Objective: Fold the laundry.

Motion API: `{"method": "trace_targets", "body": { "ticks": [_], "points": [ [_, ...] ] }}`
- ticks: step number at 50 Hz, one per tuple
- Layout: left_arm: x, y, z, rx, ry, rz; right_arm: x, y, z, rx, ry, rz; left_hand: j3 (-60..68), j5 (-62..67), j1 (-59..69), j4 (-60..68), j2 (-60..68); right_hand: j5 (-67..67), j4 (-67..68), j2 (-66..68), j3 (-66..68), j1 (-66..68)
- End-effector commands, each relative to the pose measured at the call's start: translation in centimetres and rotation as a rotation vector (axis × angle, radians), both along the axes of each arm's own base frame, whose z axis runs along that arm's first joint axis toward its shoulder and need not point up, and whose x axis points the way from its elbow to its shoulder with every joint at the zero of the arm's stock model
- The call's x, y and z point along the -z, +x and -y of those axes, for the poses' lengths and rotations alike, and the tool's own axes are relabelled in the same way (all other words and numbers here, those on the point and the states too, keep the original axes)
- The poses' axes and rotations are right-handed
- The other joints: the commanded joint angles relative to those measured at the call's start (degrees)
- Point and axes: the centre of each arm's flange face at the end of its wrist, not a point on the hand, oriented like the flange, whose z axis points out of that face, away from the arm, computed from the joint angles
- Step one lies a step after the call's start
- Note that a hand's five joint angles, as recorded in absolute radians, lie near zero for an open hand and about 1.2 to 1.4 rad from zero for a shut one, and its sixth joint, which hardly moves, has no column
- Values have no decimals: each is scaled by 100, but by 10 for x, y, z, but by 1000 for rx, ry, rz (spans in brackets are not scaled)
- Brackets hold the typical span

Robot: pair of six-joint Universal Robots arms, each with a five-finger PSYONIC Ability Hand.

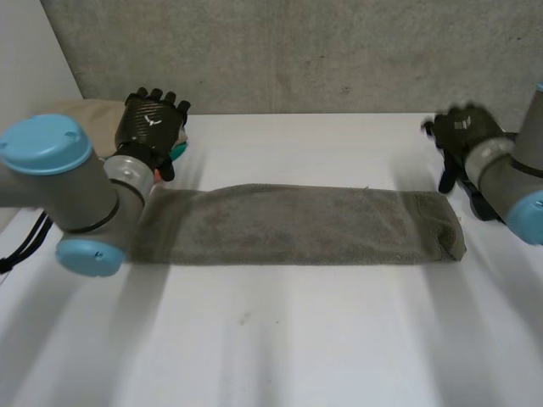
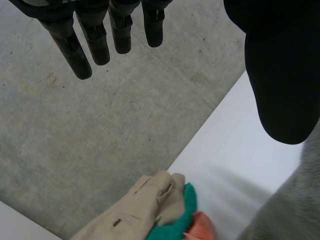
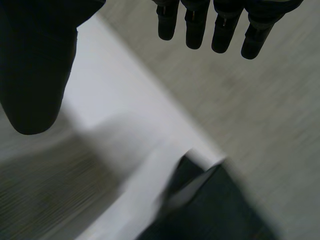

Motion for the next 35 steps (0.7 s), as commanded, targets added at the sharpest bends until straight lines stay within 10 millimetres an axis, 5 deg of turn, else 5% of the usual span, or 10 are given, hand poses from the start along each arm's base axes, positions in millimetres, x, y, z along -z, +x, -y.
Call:
{"method": "trace_targets", "body": {
  "ticks": [1,10,13,18,23,27,30,32,35],
  "points": [
    [8,8,-24,20,67,-20,48,-22,-33,17,272,46,-229,-276,-93,-172,-202,170,215,222,241,160],
    [17,7,-31,55,94,-16,84,-32,-22,31,206,62,-229,-276,-93,-172,-202,1343,1388,1395,1413,1333],
    [17,7,-31,55,96,-15,97,-39,-12,66,190,51,-229,-276,-93,-172,-202,6709,6754,6761,6780,6699],
    [9,8,-33,52,79,-21,82,-72,4,215,74,-17,-229,-276,-93,-172,-202,6725,6770,6777,6796,6715],
    [-3,13,-40,50,57,-29,26,-106,12,257,-119,-214,-229,-276,-93,-172,-202,6725,6770,6777,6796,6715],
    [-11,21,-43,33,46,-35,28,-123,20,233,-128,-481,-229,-276,-93,-172,-202,6725,6770,6777,6796,6715],
    [-11,28,-45,19,50,-34,25,-121,25,191,-161,-610,-229,-276,-93,-172,-202,6725,6770,6777,6796,6715],
    [-8,29,-46,16,59,-36,22,-101,25,126,-218,-646,-229,-276,-93,-172,-202,6725,6770,6777,6796,6715],
    [-5,31,-47,13,72,-41,11,-33,11,-62,-358,-584,-229,-276,-93,-172,-202,6725,6770,6777,6796,6715]
  ]
}}
